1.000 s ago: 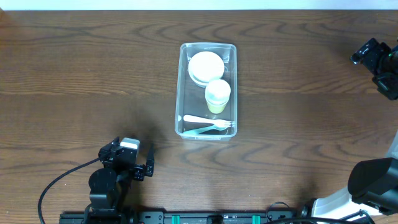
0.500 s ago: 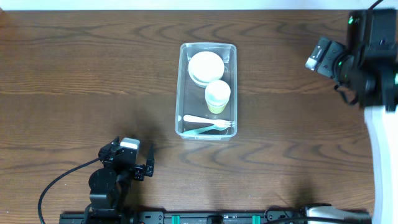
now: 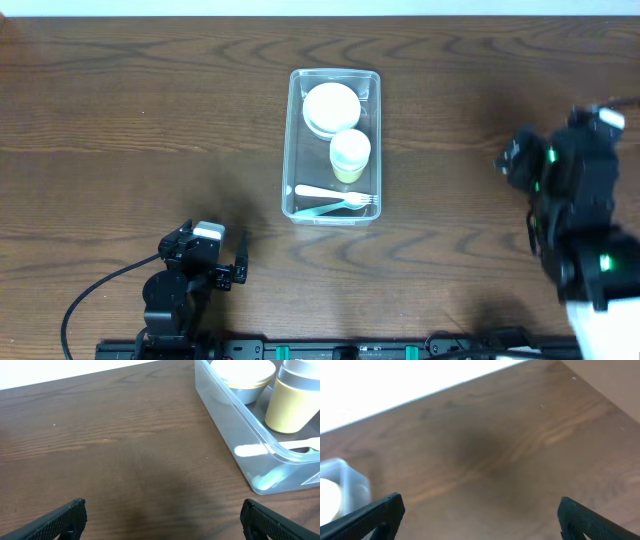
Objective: Pack container
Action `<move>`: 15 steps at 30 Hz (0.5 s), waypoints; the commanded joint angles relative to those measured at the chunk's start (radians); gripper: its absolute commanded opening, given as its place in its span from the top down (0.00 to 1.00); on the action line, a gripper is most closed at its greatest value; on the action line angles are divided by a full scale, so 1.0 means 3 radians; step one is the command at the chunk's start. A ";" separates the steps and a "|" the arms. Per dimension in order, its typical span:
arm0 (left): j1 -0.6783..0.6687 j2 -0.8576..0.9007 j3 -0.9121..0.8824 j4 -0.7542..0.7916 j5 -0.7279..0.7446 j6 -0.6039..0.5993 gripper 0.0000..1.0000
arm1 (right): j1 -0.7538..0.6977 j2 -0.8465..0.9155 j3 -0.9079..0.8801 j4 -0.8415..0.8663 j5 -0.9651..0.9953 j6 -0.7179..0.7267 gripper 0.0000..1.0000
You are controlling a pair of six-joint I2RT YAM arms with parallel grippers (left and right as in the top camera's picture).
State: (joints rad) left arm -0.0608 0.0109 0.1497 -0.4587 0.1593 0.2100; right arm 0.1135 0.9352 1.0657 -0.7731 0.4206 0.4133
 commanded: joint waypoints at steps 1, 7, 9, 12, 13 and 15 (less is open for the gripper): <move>-0.0011 -0.0023 -0.0064 0.0014 0.0056 -0.0017 0.02 | -0.0130 -0.0458 -0.0477 0.0146 -0.0211 -0.0402 0.01; -0.0011 -0.0023 -0.0064 0.0014 0.0056 -0.0017 0.02 | -0.0225 -0.1303 -0.1439 0.0839 -0.0950 -0.1270 0.01; -0.0011 -0.0023 -0.0064 0.0014 0.0056 -0.0017 0.02 | -0.0225 -0.1584 -0.1743 0.0983 -0.0971 -0.1279 0.01; -0.0011 -0.0023 -0.0064 0.0014 0.0056 -0.0017 0.02 | -0.0225 -0.1961 -0.2117 0.1031 -0.0973 -0.1134 0.01; -0.0011 -0.0023 -0.0064 0.0014 0.0056 -0.0017 0.02 | -0.0225 -0.2055 -0.2213 0.1031 -0.0971 -0.1078 0.01; -0.0011 -0.0023 -0.0064 0.0014 0.0056 -0.0017 0.02 | -0.0225 -0.2225 -0.2378 0.1048 -0.0970 -0.1019 0.01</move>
State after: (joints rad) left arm -0.0608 0.0109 0.1497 -0.4591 0.1593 0.2100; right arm 0.0574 0.3256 0.4057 -0.4694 0.1581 0.1047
